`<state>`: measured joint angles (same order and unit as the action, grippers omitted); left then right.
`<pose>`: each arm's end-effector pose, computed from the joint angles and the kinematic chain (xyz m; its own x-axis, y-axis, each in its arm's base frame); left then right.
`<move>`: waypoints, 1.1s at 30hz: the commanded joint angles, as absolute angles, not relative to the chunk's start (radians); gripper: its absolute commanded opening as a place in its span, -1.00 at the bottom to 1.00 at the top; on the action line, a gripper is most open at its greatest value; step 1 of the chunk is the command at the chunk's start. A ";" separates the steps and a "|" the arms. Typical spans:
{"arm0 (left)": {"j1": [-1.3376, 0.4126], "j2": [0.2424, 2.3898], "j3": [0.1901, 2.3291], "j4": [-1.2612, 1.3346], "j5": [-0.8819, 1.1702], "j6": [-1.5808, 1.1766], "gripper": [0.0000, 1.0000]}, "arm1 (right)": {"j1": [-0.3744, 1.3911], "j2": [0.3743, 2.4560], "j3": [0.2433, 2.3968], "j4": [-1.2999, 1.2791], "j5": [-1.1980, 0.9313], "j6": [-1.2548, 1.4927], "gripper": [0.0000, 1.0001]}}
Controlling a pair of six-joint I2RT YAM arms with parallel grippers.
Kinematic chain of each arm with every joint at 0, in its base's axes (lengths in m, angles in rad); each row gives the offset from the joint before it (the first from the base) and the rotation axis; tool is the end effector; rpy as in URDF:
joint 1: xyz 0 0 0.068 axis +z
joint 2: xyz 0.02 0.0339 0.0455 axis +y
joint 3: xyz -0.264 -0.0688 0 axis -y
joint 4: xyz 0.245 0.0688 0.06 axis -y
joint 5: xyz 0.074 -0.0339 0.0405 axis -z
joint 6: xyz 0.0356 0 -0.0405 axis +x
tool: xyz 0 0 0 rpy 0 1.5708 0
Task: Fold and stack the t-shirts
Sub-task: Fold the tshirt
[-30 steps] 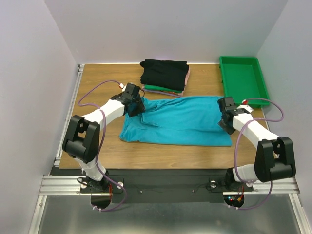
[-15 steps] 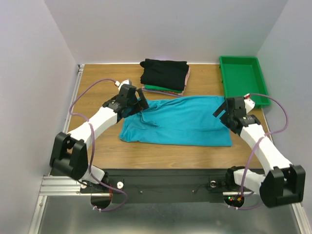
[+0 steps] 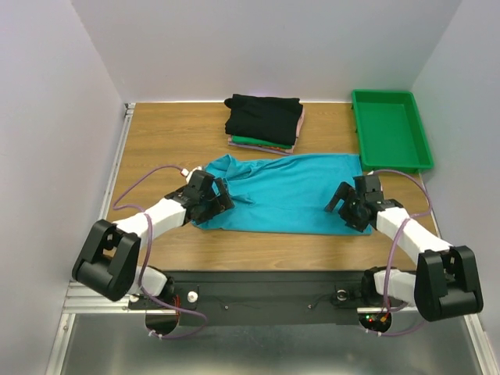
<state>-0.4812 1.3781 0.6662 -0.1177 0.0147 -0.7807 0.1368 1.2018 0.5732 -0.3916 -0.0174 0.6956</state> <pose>0.2374 -0.1246 0.1771 -0.7964 -0.3780 -0.4720 -0.1252 0.8667 -0.4829 0.2135 0.0300 0.1708 -0.7413 0.5447 -0.3921 0.4294 0.8339 0.3467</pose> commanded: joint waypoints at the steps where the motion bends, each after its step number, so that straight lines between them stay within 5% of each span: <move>1: -0.479 1.286 0.553 -0.216 -0.040 -0.866 0.97 | 0.130 1.099 0.486 -0.423 -0.038 0.715 1.00; 10: -0.492 0.927 0.443 -0.480 -0.006 -0.991 0.97 | 0.130 0.824 0.410 -0.672 -0.074 0.877 1.00; 17: -0.518 0.767 0.595 -0.577 0.006 -0.971 0.97 | 0.130 0.669 0.540 -0.778 -0.054 0.824 1.00; 33: -0.627 1.357 0.839 -0.319 0.126 -0.779 0.97 | 0.130 0.870 0.640 -0.667 -0.006 0.765 1.00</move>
